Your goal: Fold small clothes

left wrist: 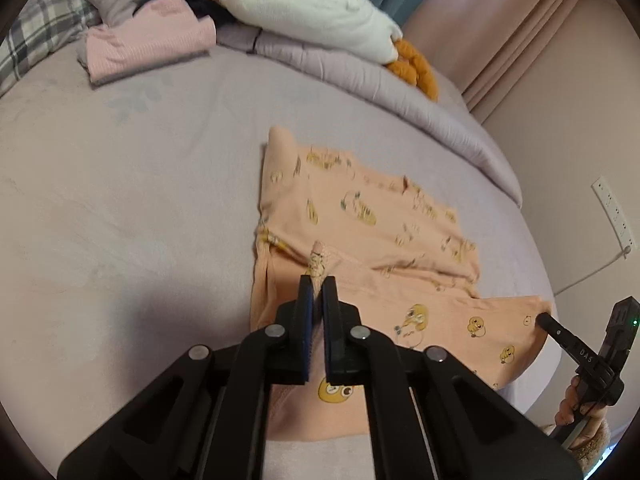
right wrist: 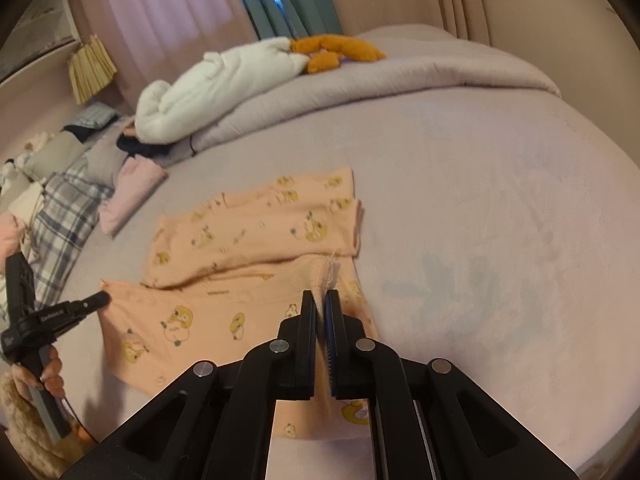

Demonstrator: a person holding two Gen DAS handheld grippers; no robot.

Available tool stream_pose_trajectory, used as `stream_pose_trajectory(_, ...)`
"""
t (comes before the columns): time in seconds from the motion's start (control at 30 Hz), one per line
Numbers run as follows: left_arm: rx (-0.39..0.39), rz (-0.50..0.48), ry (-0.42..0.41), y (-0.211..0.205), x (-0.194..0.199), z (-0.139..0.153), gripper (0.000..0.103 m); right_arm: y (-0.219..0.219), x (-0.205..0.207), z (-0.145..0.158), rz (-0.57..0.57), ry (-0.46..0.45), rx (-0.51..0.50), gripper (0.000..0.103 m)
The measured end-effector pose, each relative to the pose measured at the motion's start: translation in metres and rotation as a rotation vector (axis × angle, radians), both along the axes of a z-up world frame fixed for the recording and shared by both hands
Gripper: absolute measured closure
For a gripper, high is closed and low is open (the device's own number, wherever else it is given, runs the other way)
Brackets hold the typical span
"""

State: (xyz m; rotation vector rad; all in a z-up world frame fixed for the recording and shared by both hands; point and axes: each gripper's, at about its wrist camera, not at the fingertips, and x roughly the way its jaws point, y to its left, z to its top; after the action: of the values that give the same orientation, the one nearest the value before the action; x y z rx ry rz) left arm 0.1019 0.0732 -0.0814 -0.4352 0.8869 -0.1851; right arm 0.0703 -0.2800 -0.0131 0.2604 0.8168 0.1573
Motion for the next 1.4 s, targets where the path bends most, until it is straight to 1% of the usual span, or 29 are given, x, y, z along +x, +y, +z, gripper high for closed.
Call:
stream_pose_trajectory(0.07,-0.02,0.004,-0.03,0.002,-0.003,0.009,0.1,0.0,0.0,0.007,-0.002,-0.023,-0.004,0.097)
stream_pose_trajectory(0.17,-0.032,0.014,-0.053,0.003,-0.006,0.018,0.1,0.001,0.002,0.015,-0.004,-0.044,-0.004,0.097)
stream_pose_trajectory(0.37,-0.031,0.018,-0.086,0.004,-0.007,0.031,0.1,0.004,0.003,0.024,-0.002,-0.071,-0.013,0.097)
stream_pose_trajectory(0.53,-0.045,0.033,-0.108,0.008,-0.004,0.041,0.1,0.002,0.011,0.031,-0.001,-0.088,-0.007,0.097)
stream_pose_trajectory(0.6,-0.028,0.043,-0.128,0.007,-0.001,0.046,0.1,0.001,0.016,0.034,0.0,-0.098,-0.007,0.097)
stream_pose_trajectory(0.67,-0.032,0.044,-0.139,0.007,0.003,0.05,0.1,0.001,0.023,0.037,0.0,-0.106,-0.006,0.097)
stream_pose_trajectory(0.93,-0.046,0.078,-0.155,0.013,0.033,0.059,0.101,0.0,0.058,0.041,0.007,-0.115,-0.009,0.097)
stream_pose_trajectory(1.07,-0.039,0.085,-0.147,0.016,0.056,0.054,0.101,0.003,0.087,0.037,0.009,-0.098,-0.03,0.097)
stream_pose_trajectory(1.2,-0.049,0.094,-0.118,0.019,0.083,0.045,0.101,0.004,0.114,0.03,0.012,-0.072,-0.047,0.097)
stream_pose_trajectory(1.4,-0.072,0.113,-0.088,0.026,0.118,0.036,0.101,0.006,0.142,0.02,0.013,-0.044,-0.057,0.097)
